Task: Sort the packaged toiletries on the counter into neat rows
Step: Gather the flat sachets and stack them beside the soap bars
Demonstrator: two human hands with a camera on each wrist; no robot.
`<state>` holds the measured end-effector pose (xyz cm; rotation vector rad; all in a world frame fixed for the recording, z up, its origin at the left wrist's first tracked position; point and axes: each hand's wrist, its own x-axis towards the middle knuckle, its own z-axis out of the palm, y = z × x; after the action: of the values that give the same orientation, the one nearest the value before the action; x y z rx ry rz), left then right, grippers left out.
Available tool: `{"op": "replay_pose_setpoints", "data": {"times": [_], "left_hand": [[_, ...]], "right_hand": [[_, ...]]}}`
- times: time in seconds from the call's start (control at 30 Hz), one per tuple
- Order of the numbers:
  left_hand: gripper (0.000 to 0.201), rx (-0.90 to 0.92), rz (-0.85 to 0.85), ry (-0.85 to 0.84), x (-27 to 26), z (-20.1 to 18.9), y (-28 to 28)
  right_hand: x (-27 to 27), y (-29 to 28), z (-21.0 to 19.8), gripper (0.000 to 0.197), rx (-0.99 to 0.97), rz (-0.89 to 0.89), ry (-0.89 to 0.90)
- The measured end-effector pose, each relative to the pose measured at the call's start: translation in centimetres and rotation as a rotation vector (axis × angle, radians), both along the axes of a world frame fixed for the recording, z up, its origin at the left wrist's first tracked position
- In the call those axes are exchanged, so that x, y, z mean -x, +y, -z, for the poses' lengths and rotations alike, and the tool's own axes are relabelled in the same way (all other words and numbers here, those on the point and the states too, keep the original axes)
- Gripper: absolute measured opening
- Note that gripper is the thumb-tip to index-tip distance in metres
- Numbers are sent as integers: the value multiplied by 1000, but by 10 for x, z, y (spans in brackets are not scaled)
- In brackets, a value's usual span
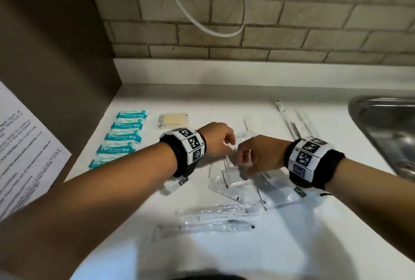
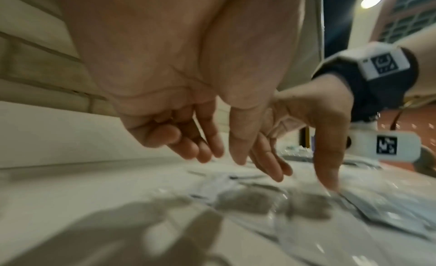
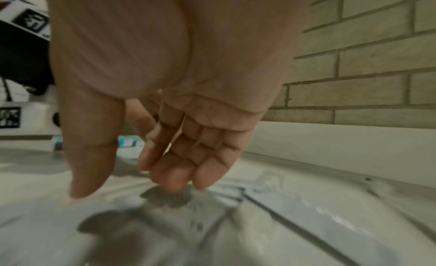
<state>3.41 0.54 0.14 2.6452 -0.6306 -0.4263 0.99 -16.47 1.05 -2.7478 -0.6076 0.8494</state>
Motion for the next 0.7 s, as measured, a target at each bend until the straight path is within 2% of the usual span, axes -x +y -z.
{"op": "replay_pose_setpoints", "data": {"times": [0.1, 0.17, 0.3, 0.37, 0.5, 0.53, 0.6, 0.7], "left_hand": [[31, -70, 72, 73, 15, 11, -21], [32, -101, 67, 85, 14, 19, -22], [41, -84, -20, 39, 13, 26, -23], [54, -75, -73, 44, 14, 28, -25], [64, -108, -214, 108, 15, 28, -31], [64, -122, -246, 142, 15, 25, -32], [51, -114, -302, 186, 17, 22, -32], [20, -74, -332, 149, 21, 20, -32]], "right_hand": [[21, -13, 7, 50, -2, 22, -5], [26, -8, 9, 53, 2, 29, -78], [27, -3, 8, 41, 42, 0, -119], [25, -5, 9, 29, 44, -21, -122], [25, -9, 8, 2, 56, -121, -131], [25, -9, 7, 9, 45, -118, -125], [25, -13, 4, 25, 13, -112, -133], [21, -19, 1, 26, -75, -79, -182]]}}
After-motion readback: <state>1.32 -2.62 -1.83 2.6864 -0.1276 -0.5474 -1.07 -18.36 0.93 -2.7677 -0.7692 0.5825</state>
